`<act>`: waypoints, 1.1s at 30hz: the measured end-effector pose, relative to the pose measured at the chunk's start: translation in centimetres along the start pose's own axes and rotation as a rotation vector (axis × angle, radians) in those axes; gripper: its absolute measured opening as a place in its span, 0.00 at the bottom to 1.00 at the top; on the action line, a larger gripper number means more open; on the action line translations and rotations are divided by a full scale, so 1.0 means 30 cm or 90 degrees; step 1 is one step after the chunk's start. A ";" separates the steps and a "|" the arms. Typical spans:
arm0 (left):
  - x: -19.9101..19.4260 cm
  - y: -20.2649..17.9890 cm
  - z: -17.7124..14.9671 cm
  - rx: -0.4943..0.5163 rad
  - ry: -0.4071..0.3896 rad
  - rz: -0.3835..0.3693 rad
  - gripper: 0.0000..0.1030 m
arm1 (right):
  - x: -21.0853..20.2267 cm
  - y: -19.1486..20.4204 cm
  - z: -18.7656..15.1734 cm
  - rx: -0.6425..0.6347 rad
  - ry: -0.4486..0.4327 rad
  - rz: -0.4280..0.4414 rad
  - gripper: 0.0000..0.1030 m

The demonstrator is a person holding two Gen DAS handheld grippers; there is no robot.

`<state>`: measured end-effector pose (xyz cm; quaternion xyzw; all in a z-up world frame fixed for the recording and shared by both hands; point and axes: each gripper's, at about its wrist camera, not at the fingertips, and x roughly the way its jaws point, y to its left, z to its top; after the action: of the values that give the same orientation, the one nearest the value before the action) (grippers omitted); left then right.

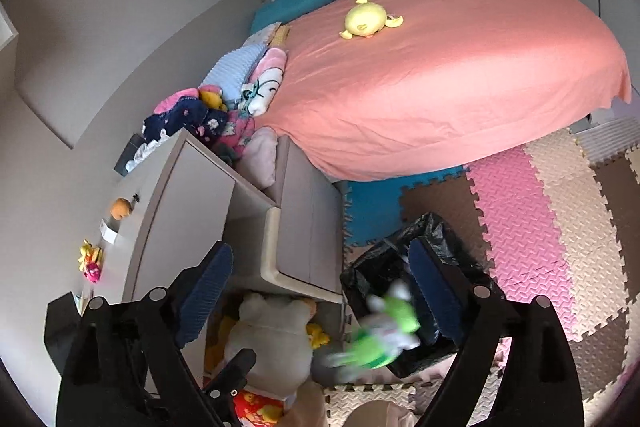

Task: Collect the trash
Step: 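Carry both plushes to the black trash bag and open both tools, then grasp the lavender flower hair tie with the left tool while the right grasps the pink monkey toy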

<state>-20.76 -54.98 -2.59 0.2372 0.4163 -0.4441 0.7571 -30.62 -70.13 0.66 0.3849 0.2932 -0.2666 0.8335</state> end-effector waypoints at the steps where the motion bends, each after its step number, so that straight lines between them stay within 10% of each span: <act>1: -0.001 0.001 0.000 0.001 0.000 -0.004 0.94 | 0.001 0.004 0.003 0.002 0.002 0.003 0.89; 15: -0.058 0.095 -0.002 -0.020 -0.016 -0.022 0.94 | 0.005 0.096 -0.004 -0.015 0.014 0.020 0.89; 33: -0.357 0.582 -0.117 -0.145 -0.080 0.104 0.94 | 0.082 0.675 -0.113 -0.153 0.075 0.161 0.89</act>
<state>-9.82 -38.72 4.35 0.1542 0.3950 -0.3447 0.8375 -16.32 -56.59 6.98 0.3314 0.3202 -0.0995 0.8819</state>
